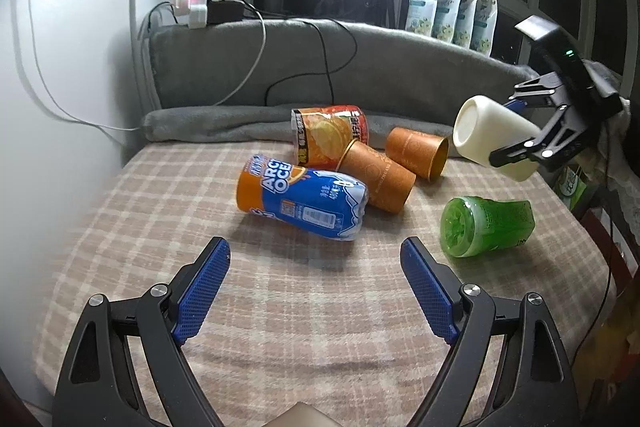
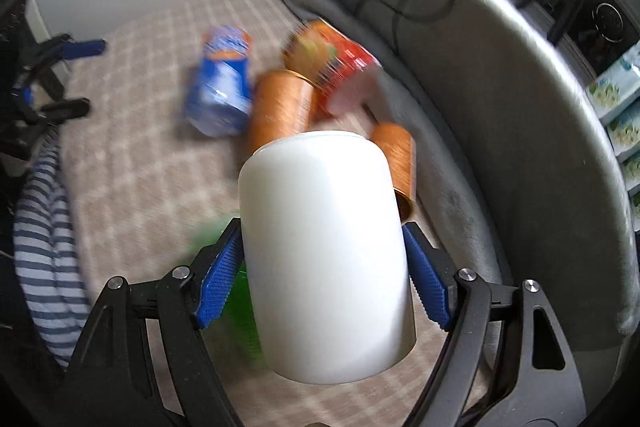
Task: Flip cup upright
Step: 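Lift the white cup with the right gripper and carry it aside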
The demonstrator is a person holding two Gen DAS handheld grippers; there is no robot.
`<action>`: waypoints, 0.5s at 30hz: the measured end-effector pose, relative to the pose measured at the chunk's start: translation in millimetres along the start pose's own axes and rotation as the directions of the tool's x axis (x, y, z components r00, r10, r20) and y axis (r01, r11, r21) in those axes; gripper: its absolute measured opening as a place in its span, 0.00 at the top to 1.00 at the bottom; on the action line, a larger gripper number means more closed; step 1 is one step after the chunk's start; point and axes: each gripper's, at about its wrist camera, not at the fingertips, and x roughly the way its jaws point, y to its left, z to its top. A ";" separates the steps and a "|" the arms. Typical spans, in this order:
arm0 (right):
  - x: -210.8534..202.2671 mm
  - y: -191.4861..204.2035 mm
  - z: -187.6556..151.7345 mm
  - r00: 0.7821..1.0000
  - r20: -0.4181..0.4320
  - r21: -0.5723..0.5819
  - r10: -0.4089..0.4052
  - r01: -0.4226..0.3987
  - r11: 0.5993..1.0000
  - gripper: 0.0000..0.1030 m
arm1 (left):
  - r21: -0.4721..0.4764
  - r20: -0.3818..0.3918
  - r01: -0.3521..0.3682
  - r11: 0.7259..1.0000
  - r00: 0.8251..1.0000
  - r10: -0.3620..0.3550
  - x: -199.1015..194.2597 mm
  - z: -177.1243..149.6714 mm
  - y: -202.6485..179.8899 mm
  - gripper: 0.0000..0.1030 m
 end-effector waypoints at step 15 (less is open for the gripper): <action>45.0 132.0 2.4 0.993 -0.057 -0.112 0.100 -0.106 0.988 0.22 | 0.060 -0.002 0.037 0.998 0.999 -0.037 -29.7 -9.8 15.4 0.15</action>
